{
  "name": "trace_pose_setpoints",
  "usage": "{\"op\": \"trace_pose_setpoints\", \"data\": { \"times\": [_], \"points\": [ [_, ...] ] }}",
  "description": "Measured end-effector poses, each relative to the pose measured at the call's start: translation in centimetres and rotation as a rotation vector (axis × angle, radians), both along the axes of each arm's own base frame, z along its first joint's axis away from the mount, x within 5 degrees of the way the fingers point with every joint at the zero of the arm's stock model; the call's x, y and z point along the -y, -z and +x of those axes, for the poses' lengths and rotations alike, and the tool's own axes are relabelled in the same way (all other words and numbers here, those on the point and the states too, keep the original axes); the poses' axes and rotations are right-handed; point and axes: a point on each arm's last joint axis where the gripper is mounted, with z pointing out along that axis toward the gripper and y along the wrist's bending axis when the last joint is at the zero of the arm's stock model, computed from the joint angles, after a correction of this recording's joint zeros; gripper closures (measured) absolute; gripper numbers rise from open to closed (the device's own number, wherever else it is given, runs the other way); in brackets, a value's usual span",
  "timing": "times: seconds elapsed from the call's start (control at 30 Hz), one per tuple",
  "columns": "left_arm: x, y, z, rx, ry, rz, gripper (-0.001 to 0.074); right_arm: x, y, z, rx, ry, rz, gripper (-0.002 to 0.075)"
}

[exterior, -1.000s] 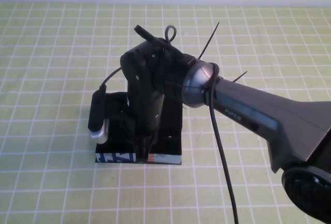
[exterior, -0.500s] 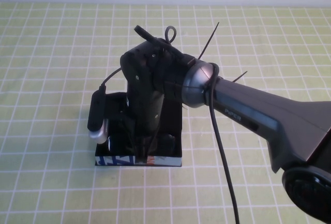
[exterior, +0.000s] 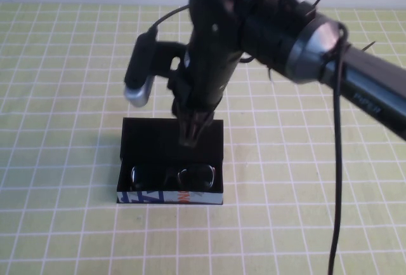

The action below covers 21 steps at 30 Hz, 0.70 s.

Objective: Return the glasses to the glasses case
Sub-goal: Place the glasses in the glasses case, then close the glasses case

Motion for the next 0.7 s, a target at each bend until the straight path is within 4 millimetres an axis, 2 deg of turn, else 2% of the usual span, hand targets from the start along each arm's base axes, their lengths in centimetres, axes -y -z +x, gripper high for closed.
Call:
{"op": "trace_pose_setpoints", "data": {
  "times": [0.1,0.17,0.33,0.47,0.6,0.7],
  "points": [
    [0.0,0.0,0.0,0.000,0.000,0.000,0.0737,1.4,-0.4,1.1,-0.001,0.046,0.012,0.0683],
    [0.0,0.0,0.0,0.000,0.000,0.000,0.0737,2.5,-0.6,1.9,-0.015,0.082,0.032,0.0715],
    [0.0,0.0,0.0,0.000,0.000,0.000,0.0737,4.6,-0.9,3.5,-0.127,0.176,0.167,0.0734],
    [0.0,0.0,0.0,0.000,0.000,0.000,0.0737,5.2,-1.3,4.0,-0.205,0.216,0.272,0.0737],
    [0.0,-0.3,0.1,0.039,0.005,0.016,0.0737,5.7,-1.4,4.4,-0.226,0.235,0.304,0.0737],
    [0.1,-1.2,0.3,0.130,-0.006,-0.089,0.0737,6.3,-1.5,4.8,-0.237,0.252,0.323,0.0737]
  ]
}}
